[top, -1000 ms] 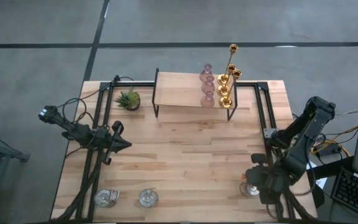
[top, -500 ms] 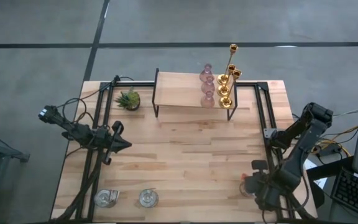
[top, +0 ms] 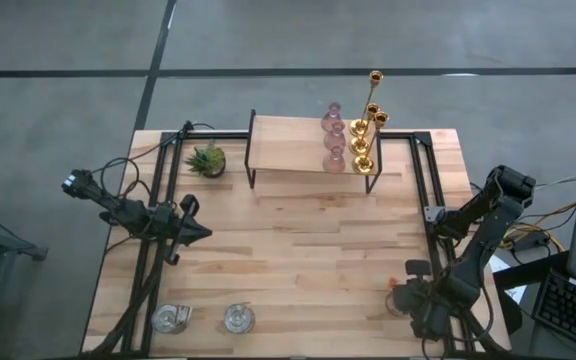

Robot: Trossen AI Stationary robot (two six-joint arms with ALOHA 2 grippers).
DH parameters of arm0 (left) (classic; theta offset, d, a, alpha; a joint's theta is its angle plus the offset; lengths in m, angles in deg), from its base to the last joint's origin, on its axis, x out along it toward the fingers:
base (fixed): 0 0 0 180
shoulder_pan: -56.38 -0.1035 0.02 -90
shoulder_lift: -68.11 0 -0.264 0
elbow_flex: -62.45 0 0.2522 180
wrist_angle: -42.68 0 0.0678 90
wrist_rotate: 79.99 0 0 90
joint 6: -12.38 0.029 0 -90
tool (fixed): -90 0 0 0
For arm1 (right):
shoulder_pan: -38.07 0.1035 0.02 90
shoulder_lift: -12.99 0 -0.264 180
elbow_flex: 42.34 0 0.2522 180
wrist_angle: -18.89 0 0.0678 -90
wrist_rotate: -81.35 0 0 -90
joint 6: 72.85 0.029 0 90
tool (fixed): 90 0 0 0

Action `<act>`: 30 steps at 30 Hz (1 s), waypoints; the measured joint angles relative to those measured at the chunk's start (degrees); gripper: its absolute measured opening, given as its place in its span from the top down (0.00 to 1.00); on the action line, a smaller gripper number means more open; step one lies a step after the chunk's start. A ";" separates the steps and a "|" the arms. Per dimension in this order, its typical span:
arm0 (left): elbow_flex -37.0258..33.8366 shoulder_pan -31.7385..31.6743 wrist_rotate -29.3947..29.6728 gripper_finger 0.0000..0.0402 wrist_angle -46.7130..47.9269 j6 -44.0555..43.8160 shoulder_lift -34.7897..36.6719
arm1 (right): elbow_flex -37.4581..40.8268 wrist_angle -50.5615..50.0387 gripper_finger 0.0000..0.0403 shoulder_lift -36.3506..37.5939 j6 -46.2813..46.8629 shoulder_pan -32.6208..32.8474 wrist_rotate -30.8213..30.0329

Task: Pick & Place candle stick holders
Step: Put the right silver scented candle on the shelf

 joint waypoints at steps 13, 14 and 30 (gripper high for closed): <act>0.00 0.00 0.00 0.96 0.02 0.00 0.00 | 1.31 2.13 0.76 -0.42 -1.25 0.00 -0.62; 0.00 0.00 0.00 0.96 0.04 0.00 0.00 | 1.23 2.14 0.78 -0.44 -1.43 0.00 -0.67; 0.00 0.00 0.00 0.96 0.04 0.00 0.00 | 0.71 2.11 0.94 -0.64 -1.80 -0.04 -1.16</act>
